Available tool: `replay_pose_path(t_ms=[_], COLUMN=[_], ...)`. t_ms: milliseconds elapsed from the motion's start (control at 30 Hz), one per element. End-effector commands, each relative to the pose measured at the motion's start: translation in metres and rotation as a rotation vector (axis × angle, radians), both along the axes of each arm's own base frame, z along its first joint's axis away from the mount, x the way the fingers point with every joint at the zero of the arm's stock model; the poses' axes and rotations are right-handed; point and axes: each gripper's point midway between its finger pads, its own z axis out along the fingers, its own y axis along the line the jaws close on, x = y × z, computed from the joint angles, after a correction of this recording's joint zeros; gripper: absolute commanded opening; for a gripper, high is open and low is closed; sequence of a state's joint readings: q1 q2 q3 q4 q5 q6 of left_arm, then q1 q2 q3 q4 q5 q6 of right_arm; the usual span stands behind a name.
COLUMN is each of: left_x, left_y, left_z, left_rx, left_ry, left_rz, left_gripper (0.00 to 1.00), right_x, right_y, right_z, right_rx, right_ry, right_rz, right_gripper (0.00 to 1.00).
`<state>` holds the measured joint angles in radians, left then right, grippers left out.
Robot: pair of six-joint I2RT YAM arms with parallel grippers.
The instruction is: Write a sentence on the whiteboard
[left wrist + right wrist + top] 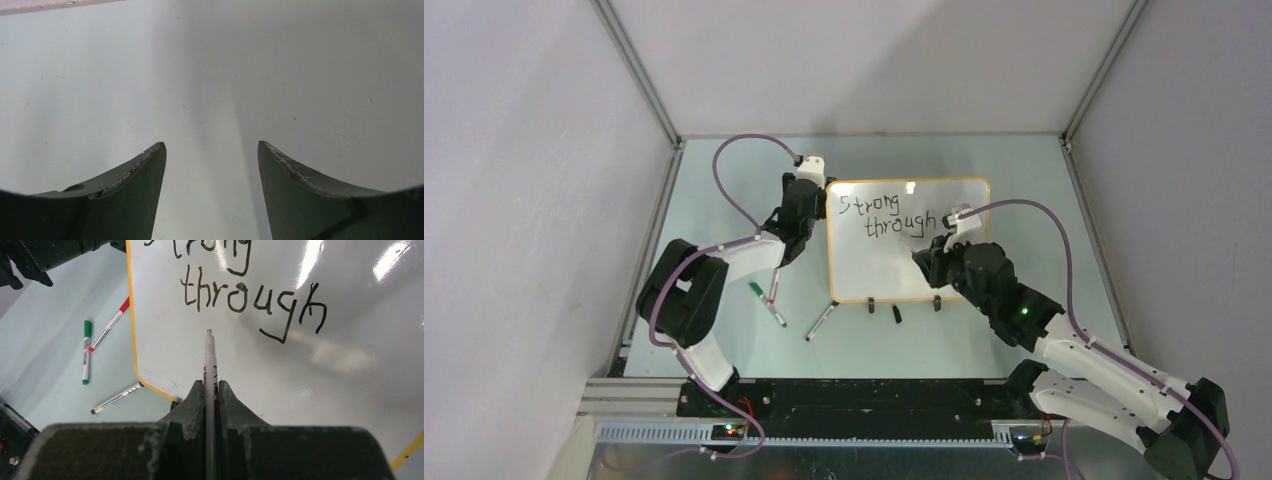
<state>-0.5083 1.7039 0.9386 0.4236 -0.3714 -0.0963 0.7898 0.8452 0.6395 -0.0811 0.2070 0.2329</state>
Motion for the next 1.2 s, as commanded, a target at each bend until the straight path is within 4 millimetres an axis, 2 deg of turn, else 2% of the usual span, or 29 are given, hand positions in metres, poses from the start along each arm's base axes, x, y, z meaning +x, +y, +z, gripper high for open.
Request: replay_pose_path(t_ms=[0,200,433,800,1167], left_x=[0.006,0.006,0.006,0.01,0.01], left_y=[-0.008,-0.009,-0.008,-0.006,-0.004], left_z=[0.02,0.02,0.02,0.02,0.017], left_rx=[-0.026,-0.027,-0.029,-0.048,-0.056], left_ry=[-0.054,-0.055,-0.055,-0.048,-0.032], left_rz=[-0.007,-0.009,-0.007,-0.007,-0.005], left_gripper=[0.73,0.73,0.73,0.76,0.76], right_x=[-0.001,-0.015,-0.027,-0.022,-0.018], right_y=[0.003,0.012,0.025,0.055,0.066], right_z=[0.013,0.006,0.011,0.006,0.012], right_rx=[0.052,0.039,0.048,0.063,0.031], right_ry=[-0.009,0.11,0.151,0.152,0.122], right_rz=[-0.018,0.005,-0.013,-0.054,-0.047], right_gripper=[0.0,0.0,0.0,0.0,0.0])
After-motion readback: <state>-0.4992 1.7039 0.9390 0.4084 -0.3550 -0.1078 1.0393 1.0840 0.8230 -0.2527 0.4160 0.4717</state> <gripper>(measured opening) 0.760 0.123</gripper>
